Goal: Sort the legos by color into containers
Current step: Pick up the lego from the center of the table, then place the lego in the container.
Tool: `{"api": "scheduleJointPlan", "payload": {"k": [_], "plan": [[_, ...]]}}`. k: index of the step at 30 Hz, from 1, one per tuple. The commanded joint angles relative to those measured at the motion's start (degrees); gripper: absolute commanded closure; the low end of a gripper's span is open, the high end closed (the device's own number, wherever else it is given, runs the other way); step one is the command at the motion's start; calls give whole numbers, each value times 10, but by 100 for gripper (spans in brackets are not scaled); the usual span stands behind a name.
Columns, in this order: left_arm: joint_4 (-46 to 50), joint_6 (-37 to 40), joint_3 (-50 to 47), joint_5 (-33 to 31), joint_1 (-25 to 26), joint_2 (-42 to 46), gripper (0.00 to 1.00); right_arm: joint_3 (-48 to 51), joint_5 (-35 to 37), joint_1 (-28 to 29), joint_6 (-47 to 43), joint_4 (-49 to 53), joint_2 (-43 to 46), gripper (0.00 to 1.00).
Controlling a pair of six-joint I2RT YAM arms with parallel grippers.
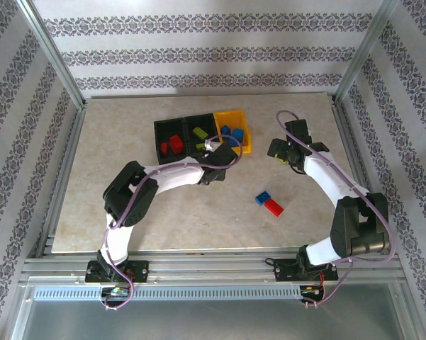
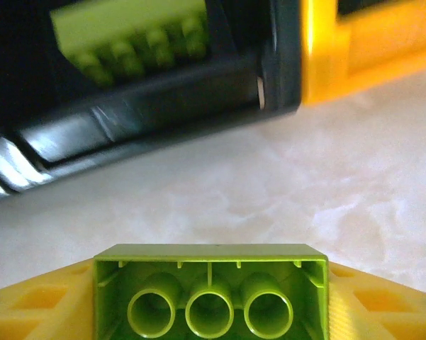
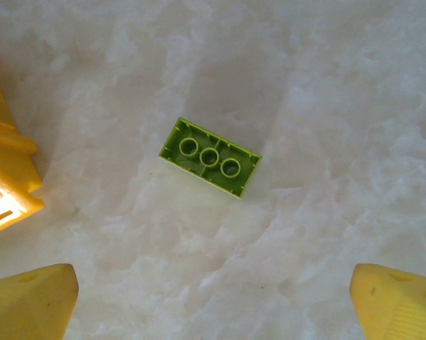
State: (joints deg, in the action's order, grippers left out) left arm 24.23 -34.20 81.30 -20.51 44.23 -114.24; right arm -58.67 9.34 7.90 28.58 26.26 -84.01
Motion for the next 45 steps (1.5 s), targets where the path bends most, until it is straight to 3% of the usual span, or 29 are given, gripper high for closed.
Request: {"api": "scheduleJointPlan", "payload": {"k": [1, 8, 20, 32, 45], "plan": [[18, 47, 14, -46, -20, 44, 40, 8, 4, -9, 5, -1, 18, 2], [22, 100, 71, -28, -74, 36, 40, 9, 7, -13, 6, 5, 19, 2], [56, 157, 210, 11, -130, -52, 40, 37, -1, -13, 24, 8, 43, 2], [82, 181, 280, 31, -150, -122, 37, 110, -31, -5, 45, 8, 100, 1], [94, 178, 285, 36, -151, -121, 22, 151, -48, 42, 53, 74, 189, 3]]}}
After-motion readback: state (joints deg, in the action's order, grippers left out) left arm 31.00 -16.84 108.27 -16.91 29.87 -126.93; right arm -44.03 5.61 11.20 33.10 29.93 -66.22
